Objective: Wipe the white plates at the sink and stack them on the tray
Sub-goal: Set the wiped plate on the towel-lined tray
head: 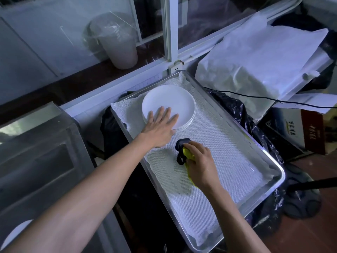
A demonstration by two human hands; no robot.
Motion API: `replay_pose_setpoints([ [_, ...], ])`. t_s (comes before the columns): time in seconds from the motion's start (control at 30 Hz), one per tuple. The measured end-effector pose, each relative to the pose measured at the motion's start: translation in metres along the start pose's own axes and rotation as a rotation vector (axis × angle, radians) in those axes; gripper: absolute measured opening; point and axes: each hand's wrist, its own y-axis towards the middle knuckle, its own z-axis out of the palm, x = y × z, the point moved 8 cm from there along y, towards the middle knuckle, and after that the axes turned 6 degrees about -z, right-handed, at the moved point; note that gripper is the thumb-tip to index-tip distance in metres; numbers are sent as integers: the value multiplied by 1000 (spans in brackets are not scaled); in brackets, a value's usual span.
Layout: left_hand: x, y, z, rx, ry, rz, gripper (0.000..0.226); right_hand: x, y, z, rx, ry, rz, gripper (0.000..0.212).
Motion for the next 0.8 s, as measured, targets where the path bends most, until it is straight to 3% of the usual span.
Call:
replay_pose_setpoints([
  [0.1,0,-3,-1,21,-6,-14,73,2,0,3,19,-5,-7,56],
  [0.47,40,-103,3,-153,-186,-117,51,52,0,12,-39,20,-74,59],
  [0.63,84,-177,26,-283,-269,-216,42,111,3,32,-67,39,-214,57],
  [0.8,142,-257,65,-277,-314,-321,43,190,-6,76,-81,75,-365,56],
])
